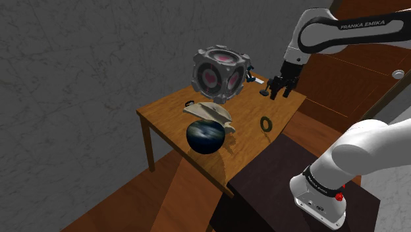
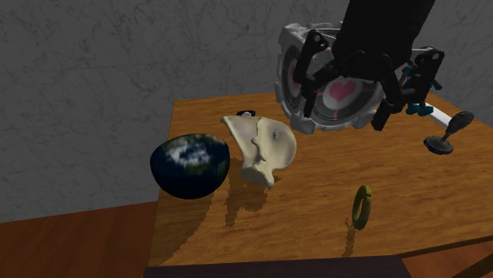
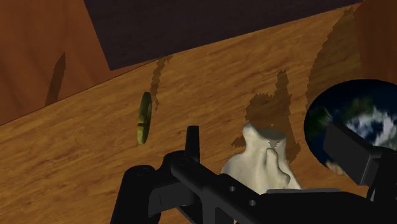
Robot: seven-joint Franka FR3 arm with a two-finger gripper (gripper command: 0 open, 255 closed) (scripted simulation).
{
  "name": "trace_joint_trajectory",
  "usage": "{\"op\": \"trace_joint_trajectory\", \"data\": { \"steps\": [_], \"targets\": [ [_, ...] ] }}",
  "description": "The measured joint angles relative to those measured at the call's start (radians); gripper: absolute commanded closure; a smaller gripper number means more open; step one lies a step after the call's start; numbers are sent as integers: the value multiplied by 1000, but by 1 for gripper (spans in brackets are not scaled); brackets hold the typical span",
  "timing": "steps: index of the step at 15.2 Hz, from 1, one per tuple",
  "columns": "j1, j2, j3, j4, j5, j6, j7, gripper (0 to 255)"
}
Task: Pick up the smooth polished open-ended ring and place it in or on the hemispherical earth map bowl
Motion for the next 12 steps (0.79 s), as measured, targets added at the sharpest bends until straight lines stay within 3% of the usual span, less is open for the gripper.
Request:
{"op": "trace_joint_trajectory", "data": {
  "steps": [12],
  "targets": [
    [-63, 376, -123, -42, -22, 423, -71, 0]
  ]
}}
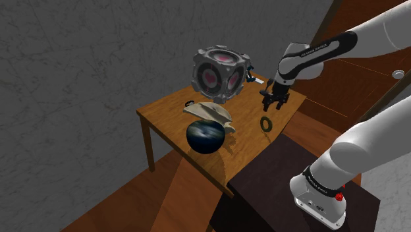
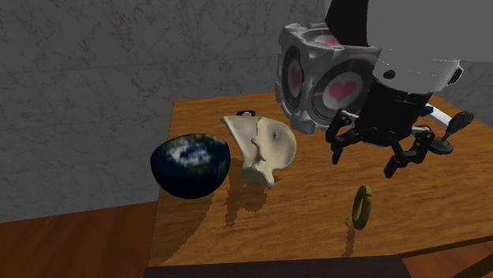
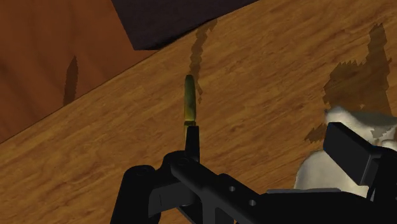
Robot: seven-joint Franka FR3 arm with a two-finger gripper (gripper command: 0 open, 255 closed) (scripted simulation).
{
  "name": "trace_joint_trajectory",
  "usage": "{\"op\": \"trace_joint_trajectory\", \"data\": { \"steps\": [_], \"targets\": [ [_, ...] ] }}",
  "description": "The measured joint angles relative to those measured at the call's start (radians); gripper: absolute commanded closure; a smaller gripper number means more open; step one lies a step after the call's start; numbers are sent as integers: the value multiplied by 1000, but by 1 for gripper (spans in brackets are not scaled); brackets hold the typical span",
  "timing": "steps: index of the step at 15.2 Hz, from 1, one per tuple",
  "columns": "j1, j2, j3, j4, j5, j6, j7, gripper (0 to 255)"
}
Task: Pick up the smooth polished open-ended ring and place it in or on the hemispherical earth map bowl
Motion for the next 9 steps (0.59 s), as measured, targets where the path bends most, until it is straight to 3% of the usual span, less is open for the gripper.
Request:
{"op": "trace_joint_trajectory", "data": {
  "steps": [9],
  "targets": [
    [-29, 330, -53, 81, 124, 241, -121, 0]
  ]
}}
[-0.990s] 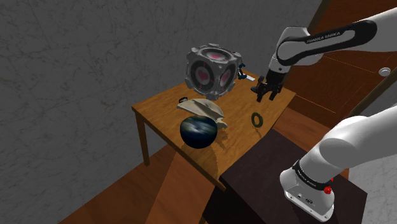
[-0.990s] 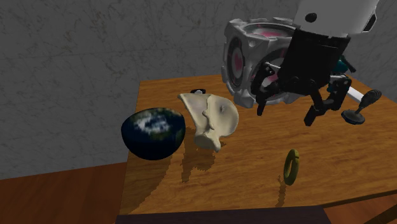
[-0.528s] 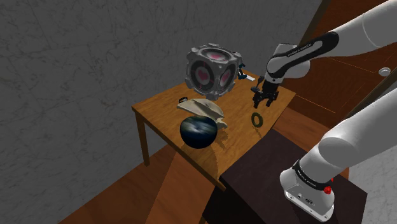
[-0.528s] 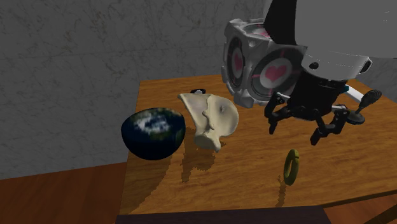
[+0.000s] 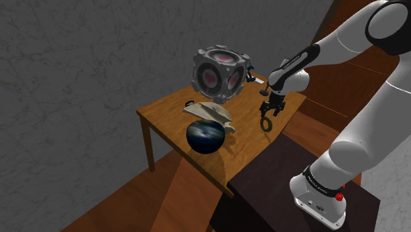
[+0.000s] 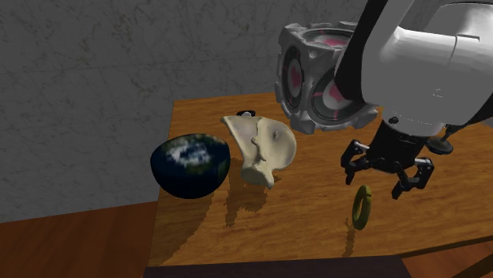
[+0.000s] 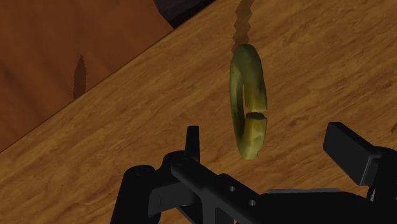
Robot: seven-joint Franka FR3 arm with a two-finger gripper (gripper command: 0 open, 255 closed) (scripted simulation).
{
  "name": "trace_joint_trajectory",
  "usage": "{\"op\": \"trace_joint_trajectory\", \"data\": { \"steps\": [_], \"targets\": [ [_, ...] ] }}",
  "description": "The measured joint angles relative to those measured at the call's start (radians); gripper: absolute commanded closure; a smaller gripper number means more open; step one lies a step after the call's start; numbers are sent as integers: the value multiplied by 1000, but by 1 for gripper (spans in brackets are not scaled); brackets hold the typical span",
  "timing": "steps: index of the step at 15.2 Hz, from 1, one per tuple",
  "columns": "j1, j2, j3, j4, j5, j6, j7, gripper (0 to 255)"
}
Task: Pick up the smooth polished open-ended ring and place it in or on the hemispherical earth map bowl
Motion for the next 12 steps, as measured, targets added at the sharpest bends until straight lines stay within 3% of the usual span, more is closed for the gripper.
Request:
{"op": "trace_joint_trajectory", "data": {
  "steps": [6, 12],
  "targets": [
    [-8, 85, 22, -7, 66, 85, -45, 0],
    [-9, 93, 25, -8, 73, 95, -49, 0]
  ]
}}
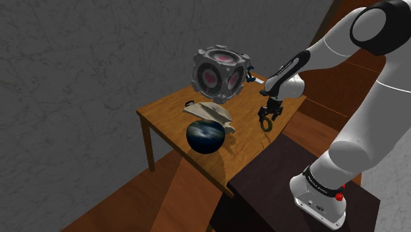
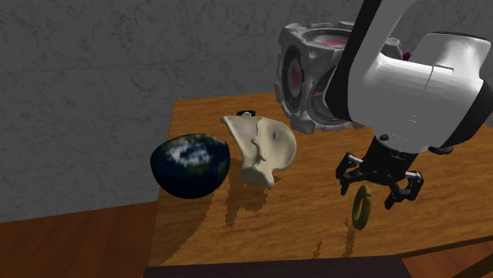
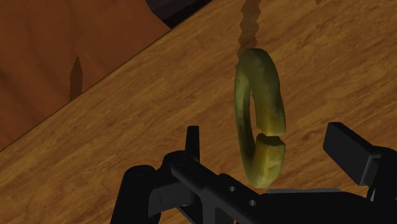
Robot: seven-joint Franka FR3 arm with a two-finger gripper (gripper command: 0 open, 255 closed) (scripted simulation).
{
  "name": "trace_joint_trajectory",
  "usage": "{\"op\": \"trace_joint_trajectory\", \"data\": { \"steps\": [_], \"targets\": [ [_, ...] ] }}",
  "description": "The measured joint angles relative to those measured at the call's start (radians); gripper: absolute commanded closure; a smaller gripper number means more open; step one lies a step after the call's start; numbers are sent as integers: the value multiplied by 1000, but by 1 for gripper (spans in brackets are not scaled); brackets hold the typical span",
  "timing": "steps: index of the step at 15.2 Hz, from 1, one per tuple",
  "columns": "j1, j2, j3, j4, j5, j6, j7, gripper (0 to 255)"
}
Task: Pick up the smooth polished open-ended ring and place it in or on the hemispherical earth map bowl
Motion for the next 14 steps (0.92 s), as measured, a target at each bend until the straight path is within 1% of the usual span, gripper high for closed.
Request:
{"op": "trace_joint_trajectory", "data": {
  "steps": [1, 11, 14],
  "targets": [
    [0, 0, 0, 0, 0, 0, 0, 255],
    [0, 0, 0, 0, 0, 0, 0, 255],
    [5, -33, -11, -5, -26, -25, 18, 255]
  ]
}}
